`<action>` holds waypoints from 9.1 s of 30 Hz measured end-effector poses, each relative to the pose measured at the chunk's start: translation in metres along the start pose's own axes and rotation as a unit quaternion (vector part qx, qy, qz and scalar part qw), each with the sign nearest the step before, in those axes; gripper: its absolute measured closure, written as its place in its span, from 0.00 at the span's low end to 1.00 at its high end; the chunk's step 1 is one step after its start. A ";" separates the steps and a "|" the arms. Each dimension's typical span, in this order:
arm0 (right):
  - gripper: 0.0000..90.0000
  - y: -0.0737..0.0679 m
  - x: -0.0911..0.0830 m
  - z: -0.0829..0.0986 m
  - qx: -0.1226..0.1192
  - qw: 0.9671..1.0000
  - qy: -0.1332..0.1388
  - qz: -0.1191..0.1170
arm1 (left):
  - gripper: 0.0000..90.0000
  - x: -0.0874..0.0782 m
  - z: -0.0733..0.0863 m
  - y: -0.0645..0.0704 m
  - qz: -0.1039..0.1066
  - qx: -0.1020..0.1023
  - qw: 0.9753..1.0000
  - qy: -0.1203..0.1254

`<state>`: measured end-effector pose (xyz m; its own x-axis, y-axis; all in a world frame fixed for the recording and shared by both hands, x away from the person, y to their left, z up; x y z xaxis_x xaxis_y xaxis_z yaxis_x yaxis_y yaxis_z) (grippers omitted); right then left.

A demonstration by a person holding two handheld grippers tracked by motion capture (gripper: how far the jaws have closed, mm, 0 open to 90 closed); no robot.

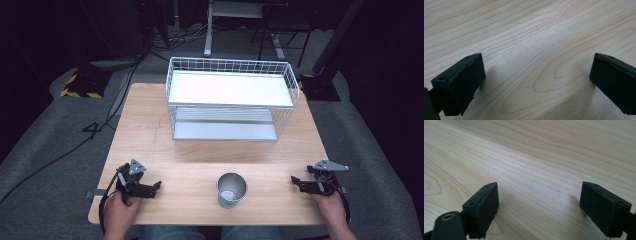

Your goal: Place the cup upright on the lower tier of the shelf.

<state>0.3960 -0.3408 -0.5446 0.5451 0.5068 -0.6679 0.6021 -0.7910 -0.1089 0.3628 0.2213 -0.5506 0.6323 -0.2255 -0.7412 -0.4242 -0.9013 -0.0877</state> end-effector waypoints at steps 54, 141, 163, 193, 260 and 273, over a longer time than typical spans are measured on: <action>0.16 -0.162 -0.017 -0.021 -0.126 0.975 0.037 -0.177 | 0.01 0.005 -0.005 -0.002 -0.010 -0.009 1.000 -0.001; 0.27 -0.225 0.064 -0.074 -0.129 0.969 0.074 -0.200 | 0.01 0.003 -0.003 0.001 -0.010 -0.013 1.000 0.000; 0.27 -0.197 0.085 -0.134 -0.125 0.976 0.078 -0.158 | 0.01 0.004 -0.005 -0.001 -0.009 -0.011 1.000 -0.002; 0.27 -0.139 0.151 -0.192 -0.089 0.990 0.092 -0.068 | 0.01 0.006 -0.006 -0.003 -0.016 -0.017 1.000 -0.001; 0.15 -0.092 0.214 -0.221 -0.003 0.992 0.122 0.013 | 0.01 0.005 -0.006 -0.003 -0.016 -0.018 1.000 -0.001; 0.09 -0.093 0.193 -0.213 -0.013 0.992 0.125 0.008 | 0.01 0.005 -0.006 -0.003 -0.016 -0.018 1.000 -0.001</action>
<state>0.5690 -0.0967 -0.5065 0.6806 0.5660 -0.4651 0.6052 -0.7922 -0.0784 0.3711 0.2204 -0.5506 0.6440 -0.1953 -0.7397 -0.3796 -0.9210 -0.0873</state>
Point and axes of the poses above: each handheld gripper's, and its own axes: x roughly forward along the jaws, z roughly out of its underside, y roughly to its right, the point moved 6 cm from there along x, roughly forward along the jaws, and after that the axes turned 9 degrees about -z, right-handed, at the moved point
